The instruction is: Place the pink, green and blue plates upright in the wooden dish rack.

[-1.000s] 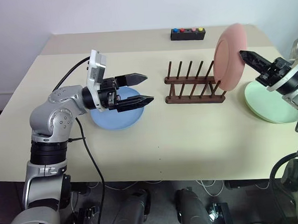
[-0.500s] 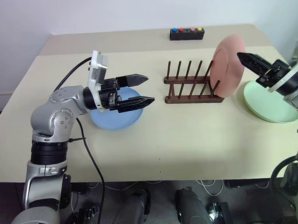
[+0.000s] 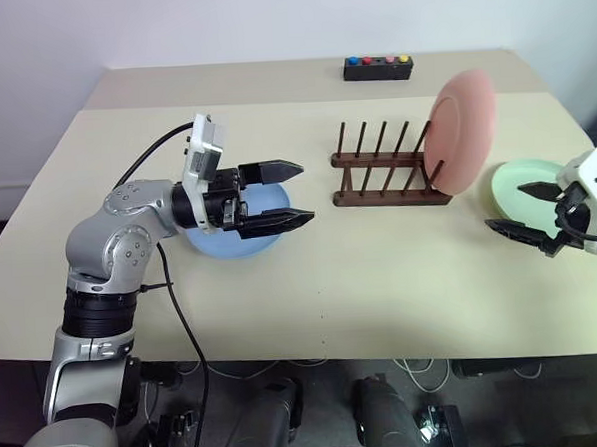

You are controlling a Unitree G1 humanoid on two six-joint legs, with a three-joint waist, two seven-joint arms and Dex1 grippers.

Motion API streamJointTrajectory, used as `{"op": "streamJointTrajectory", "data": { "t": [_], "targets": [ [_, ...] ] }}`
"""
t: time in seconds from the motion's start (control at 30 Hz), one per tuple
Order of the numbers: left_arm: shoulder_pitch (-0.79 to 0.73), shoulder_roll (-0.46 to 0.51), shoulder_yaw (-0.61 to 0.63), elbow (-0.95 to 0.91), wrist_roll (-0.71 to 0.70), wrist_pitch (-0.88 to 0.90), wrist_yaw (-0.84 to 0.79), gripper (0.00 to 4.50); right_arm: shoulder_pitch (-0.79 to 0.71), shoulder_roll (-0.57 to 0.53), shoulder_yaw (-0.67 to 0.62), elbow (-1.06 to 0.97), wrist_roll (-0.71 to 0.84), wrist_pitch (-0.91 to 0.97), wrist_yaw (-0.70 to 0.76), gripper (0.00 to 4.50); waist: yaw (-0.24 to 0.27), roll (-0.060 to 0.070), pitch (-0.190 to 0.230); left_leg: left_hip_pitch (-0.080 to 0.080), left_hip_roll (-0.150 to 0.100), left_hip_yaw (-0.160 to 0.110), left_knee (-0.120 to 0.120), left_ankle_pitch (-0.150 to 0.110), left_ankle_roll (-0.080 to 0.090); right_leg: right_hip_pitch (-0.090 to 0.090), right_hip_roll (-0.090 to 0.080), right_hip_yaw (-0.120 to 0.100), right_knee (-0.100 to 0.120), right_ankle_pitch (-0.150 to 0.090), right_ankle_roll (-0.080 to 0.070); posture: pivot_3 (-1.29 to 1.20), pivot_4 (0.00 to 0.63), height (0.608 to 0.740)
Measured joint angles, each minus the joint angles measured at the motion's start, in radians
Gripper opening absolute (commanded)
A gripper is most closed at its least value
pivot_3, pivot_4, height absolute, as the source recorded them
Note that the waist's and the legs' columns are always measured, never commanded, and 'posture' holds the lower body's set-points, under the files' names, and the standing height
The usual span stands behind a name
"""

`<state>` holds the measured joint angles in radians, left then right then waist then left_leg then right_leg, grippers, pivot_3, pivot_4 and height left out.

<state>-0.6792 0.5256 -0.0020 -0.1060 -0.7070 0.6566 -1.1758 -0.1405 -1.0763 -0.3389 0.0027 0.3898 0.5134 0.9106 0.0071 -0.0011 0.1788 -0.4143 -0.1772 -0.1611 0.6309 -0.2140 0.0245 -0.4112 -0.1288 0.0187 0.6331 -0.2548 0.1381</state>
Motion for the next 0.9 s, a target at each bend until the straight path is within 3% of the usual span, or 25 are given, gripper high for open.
{"op": "streamJointTrajectory", "data": {
  "t": [0.23, 0.4, 0.5, 0.73, 0.9],
  "targets": [
    [-0.034, -0.014, -0.023, 0.029, 0.011, -0.016, -0.016, 4.5, -0.082, 0.016, 0.179, 0.152, -0.173, -0.024, -0.07, 4.46, -0.005, 0.0, 0.0, 0.004, 0.001, 0.0, -0.001, 0.0, -0.001, 0.003, 0.001, 0.001, 0.0, 0.0, -0.001, 0.0, 0.15, 0.74],
    [-0.028, 0.007, -0.021, 0.015, 0.009, -0.008, -0.018, 4.5, -0.2, 0.083, 0.224, 0.289, -0.223, 0.008, -0.133, 4.46, -0.004, 0.0, 0.0, 0.004, 0.001, 0.0, -0.003, 0.0, 0.0, 0.001, 0.002, 0.001, 0.0, 0.001, 0.0, 0.0, 0.15, 0.74],
    [-0.014, 0.015, -0.02, -0.004, 0.009, -0.007, -0.009, 4.5, -0.265, 0.105, 0.226, 0.356, -0.23, 0.043, -0.155, 3.6, 0.001, 0.0, 0.0, 0.004, 0.001, 0.0, -0.003, 0.0, 0.0, 0.001, 0.004, 0.001, 0.0, 0.001, 0.0, 0.0, 0.15, 0.74],
    [-0.001, 0.023, -0.015, -0.015, 0.008, -0.007, 0.009, 4.5, -0.293, 0.122, 0.234, 0.385, -0.228, 0.092, -0.138, 0.03, 0.005, 0.0, 0.0, 0.004, 0.001, 0.0, -0.002, 0.0, 0.0, 0.002, 0.004, 0.001, 0.0, 0.001, 0.0, 0.0, 0.15, 0.74],
    [-0.004, 0.015, -0.014, -0.009, 0.008, -0.007, 0.029, 4.5, -0.306, 0.123, 0.201, 0.365, -0.205, 0.136, -0.137, 0.03, 0.005, 0.0, 0.0, 0.004, 0.001, -0.001, -0.002, 0.0, -0.001, 0.002, 0.004, 0.001, 0.0, 0.001, 0.0, 0.0, 0.15, 0.74]
  ]
}}
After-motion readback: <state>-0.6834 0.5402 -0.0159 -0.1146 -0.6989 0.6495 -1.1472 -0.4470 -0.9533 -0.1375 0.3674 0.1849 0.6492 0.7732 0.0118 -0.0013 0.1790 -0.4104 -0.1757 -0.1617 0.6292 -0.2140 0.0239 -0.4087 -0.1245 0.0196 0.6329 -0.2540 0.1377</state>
